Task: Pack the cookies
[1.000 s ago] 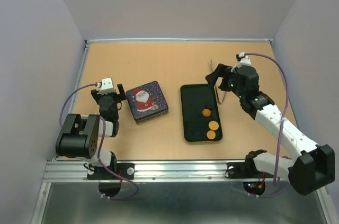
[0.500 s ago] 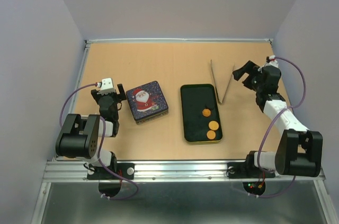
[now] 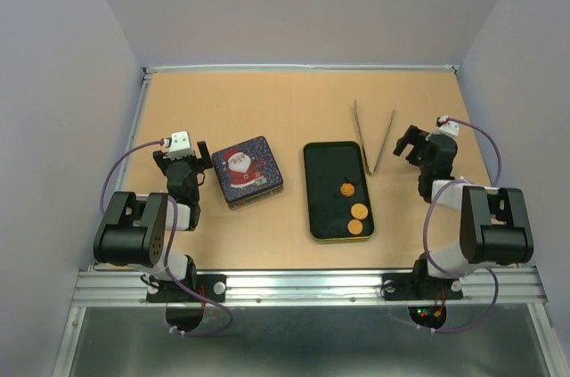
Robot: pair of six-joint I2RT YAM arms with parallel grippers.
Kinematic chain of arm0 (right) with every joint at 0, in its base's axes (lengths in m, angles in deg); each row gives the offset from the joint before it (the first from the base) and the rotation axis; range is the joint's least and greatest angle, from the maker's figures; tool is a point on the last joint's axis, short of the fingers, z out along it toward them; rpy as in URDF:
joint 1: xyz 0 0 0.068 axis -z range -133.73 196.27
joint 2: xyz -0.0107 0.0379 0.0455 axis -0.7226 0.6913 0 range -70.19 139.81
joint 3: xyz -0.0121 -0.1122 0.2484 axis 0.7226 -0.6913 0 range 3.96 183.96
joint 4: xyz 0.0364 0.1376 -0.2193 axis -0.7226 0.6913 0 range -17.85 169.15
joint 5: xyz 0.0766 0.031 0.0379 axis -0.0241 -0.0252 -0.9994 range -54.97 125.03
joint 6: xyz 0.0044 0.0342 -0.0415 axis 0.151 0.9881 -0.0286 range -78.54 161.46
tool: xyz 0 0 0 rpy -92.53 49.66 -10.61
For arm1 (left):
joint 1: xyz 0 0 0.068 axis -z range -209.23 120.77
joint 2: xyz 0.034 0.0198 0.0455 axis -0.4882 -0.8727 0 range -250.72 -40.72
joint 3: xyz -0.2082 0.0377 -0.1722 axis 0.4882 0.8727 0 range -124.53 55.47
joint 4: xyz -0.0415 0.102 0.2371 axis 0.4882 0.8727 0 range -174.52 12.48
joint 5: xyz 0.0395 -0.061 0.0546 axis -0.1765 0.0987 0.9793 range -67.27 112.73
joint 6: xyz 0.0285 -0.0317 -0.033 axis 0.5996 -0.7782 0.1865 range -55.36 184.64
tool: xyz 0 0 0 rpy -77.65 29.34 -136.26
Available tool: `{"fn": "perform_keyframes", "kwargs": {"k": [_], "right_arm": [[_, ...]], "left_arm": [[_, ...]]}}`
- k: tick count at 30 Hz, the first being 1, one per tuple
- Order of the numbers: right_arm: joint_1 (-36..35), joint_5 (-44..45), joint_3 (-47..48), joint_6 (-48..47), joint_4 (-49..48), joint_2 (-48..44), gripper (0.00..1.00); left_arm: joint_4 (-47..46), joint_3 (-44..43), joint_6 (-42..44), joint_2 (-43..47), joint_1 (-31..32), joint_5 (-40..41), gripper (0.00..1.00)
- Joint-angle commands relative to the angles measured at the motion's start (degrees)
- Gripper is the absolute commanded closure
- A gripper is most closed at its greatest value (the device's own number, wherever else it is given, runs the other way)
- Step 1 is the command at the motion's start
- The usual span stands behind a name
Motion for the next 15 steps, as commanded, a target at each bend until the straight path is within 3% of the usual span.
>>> {"fn": "perform_keyframes", "kwargs": {"k": [1,4,15], "right_arm": [[-0.1,4.0,-3.9,-3.5,-14.4,2.3,0.00],[-0.2,4.9,-8.2,-4.0,-24.1,3.9,0.00],[-2.5,-0.4,-7.3,-9.7,-25.8,7.0,0.00]], "left_arm": [[-15.1,-0.8,1.1,1.3,0.2,0.1,0.01],[-15.1,-0.8,1.1,1.3,0.2,0.1,0.01],[-15.1,-0.8,1.1,1.4,0.2,0.1,0.01]]}}
